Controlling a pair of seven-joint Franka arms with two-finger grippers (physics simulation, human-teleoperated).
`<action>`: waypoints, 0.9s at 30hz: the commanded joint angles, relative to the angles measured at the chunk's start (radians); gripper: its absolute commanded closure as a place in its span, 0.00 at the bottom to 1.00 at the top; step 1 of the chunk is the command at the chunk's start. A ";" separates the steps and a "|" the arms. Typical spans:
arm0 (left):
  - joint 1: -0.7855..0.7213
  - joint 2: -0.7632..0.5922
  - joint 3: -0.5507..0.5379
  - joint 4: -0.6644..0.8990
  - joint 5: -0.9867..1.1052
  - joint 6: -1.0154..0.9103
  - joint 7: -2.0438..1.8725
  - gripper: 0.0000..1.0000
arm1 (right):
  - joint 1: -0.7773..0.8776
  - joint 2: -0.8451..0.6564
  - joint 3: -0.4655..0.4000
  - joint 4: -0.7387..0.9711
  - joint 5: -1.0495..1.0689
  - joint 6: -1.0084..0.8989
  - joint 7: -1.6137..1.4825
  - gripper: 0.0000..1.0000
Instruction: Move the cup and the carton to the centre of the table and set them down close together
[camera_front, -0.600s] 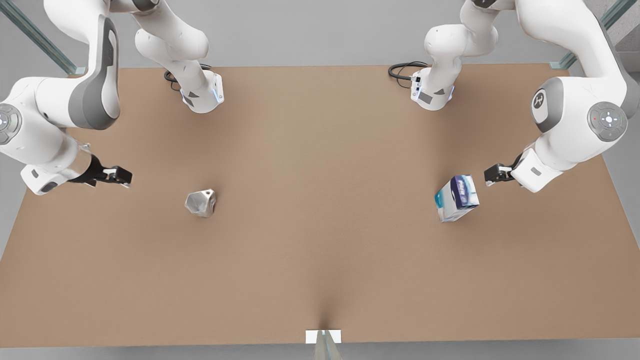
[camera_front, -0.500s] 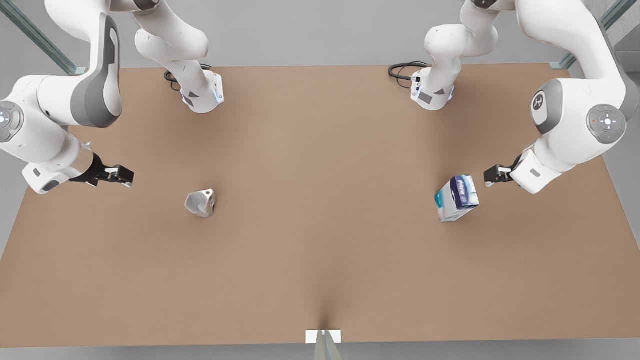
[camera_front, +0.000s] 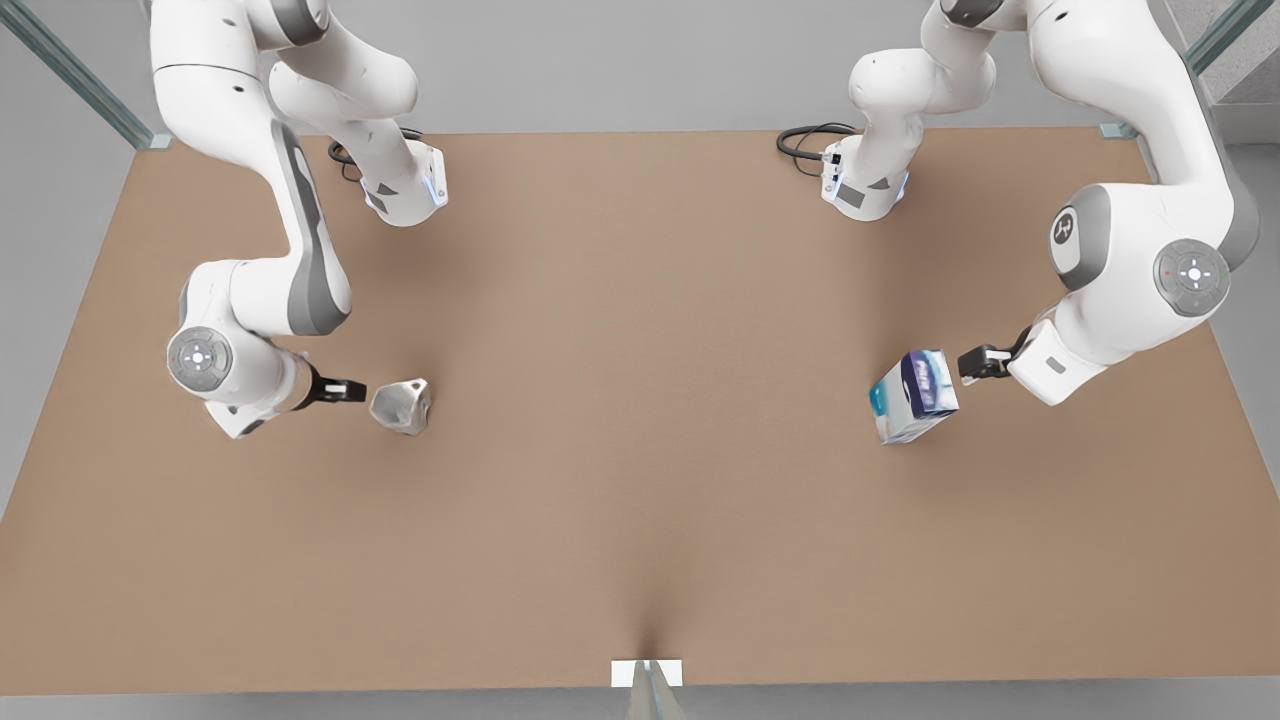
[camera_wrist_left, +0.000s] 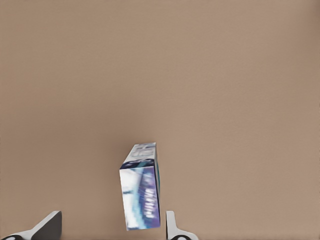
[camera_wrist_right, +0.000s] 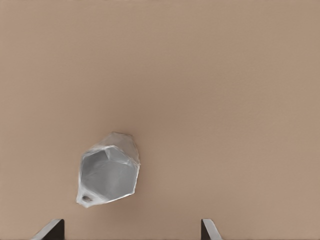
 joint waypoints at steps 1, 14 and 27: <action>0.000 0.000 0.000 0.000 0.000 0.000 -0.001 0.00 | 0.000 0.001 0.000 -0.003 0.002 0.002 0.001 0.00; 0.000 0.005 -0.002 0.000 0.000 -0.002 -0.001 0.00 | 0.042 0.006 0.001 -0.075 0.076 0.092 0.088 0.00; 0.000 0.009 -0.002 0.000 0.000 -0.003 -0.001 0.00 | 0.058 0.049 0.000 -0.161 0.096 0.260 0.088 0.00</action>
